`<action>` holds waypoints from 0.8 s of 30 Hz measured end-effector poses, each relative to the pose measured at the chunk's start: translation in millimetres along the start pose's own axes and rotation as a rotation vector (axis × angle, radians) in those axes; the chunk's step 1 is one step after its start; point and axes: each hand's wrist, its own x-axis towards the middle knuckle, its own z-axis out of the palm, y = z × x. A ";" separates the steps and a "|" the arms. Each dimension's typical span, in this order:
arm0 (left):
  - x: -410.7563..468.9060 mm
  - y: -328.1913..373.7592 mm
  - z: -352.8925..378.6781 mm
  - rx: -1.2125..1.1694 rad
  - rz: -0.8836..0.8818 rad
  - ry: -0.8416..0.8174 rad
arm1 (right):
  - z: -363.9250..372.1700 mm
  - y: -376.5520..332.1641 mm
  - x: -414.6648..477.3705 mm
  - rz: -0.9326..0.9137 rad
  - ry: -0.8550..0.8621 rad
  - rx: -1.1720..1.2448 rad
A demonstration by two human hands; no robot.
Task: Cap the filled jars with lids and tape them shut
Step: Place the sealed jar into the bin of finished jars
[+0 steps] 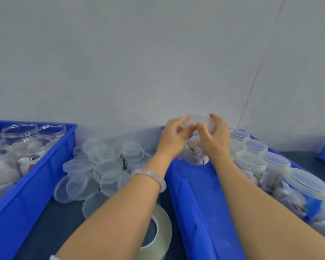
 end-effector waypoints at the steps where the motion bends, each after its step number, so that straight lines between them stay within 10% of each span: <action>1: -0.5 -11.8 4.4 0.014 -0.036 0.000 | 4.1 14.7 0.0 0.036 -0.041 -0.019; 9: 2.7 -70.8 7.8 0.344 -0.251 -0.029 | 47.5 70.3 -7.9 0.394 -0.192 0.004; 19: -9.6 -63.3 6.2 0.163 -0.358 0.005 | 58.6 57.7 -4.9 0.257 -0.174 -0.361; 24: -9.9 -34.7 -69.1 0.380 -0.359 0.090 | 90.5 5.1 -15.4 -0.129 -0.269 -0.650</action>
